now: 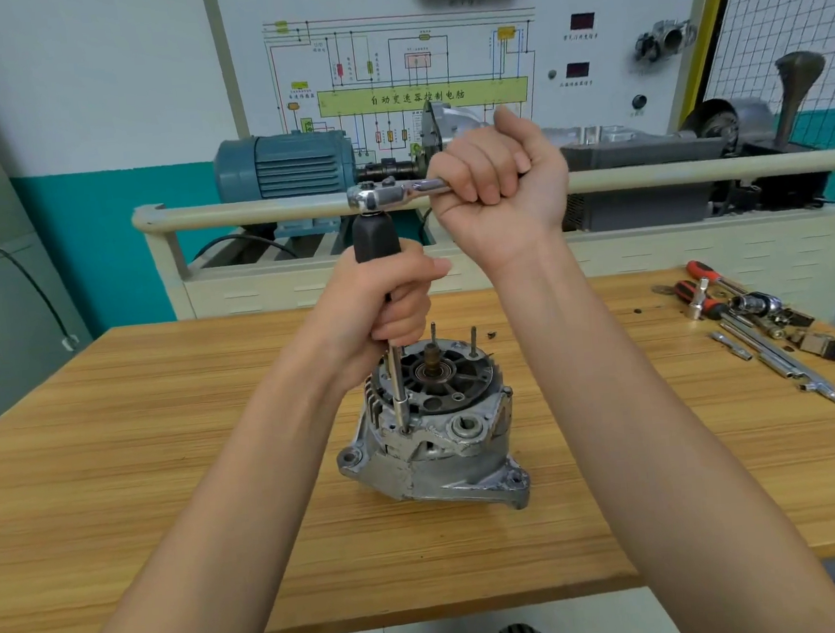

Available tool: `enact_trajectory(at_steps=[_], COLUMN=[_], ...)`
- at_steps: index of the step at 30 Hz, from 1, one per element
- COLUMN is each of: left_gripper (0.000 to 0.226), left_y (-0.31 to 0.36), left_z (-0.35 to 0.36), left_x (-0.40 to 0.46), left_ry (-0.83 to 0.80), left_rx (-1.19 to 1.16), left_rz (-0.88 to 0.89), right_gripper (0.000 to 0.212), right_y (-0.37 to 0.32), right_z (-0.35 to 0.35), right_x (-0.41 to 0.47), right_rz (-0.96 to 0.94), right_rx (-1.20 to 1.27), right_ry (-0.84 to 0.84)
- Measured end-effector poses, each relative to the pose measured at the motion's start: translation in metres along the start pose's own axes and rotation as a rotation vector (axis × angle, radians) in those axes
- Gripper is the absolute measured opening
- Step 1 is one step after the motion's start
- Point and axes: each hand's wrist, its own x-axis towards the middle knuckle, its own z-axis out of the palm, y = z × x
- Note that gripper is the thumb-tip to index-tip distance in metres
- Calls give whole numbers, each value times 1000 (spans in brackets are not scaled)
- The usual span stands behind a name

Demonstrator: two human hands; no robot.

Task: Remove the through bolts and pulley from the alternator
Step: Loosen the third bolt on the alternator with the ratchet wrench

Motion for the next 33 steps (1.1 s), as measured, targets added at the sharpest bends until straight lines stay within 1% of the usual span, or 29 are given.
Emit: enact_trajectory(at_steps=[3,5,8,10,12,14,16,18,19,21,23,24,26,28,30,33], left_gripper=[51,50,41,37,37,40,43,42,40,42,51,54,54,47,42,40], left_y=[-1,-2,-7,-8,-8,-6,-2,1,2,2,0,-1,-4,-8,-9,-9], left_z=[2,6,15,19,19,15,7,0,-2,-1,2,4,7,11,13,14], left_x=[3,5,9,11,10,7,3,0,0,1,2,3,5,7,9,11], left_ry=[110,260,499,590,585,478,306,141,81,31,69,119,257,388,477,501], left_rx=[18,48,93,115,118,112,75,15,-7,-26,-23,-6,39,66,83,84], left_rz=[-8,8,48,72,74,67,58,30,11,-16,-19,-9,25,56,73,69], right_gripper=[62,61,62,56,50,57,62,63,64,65,65,65,63,63,62,53], right_y=[1,4,18,33,39,33,21,10,6,2,2,3,5,11,22,37], right_z=[0,5,11,14,16,17,16,13,10,4,2,3,5,9,14,18], right_x=[-2,-9,-25,-33,-35,-32,-25,-15,-10,-2,-1,-3,-10,-19,-27,-31], right_rz=[-88,-194,-391,-532,-589,-524,-394,-240,-171,-92,-95,-124,-202,-293,-414,-562], right_rx=[-1,-88,-333,-468,-534,-530,-437,-289,-209,-75,-26,-35,-91,-213,-379,-535], right_ry=[45,41,-78,-193,-248,-237,-164,-77,-37,27,57,66,49,-19,-108,-189])
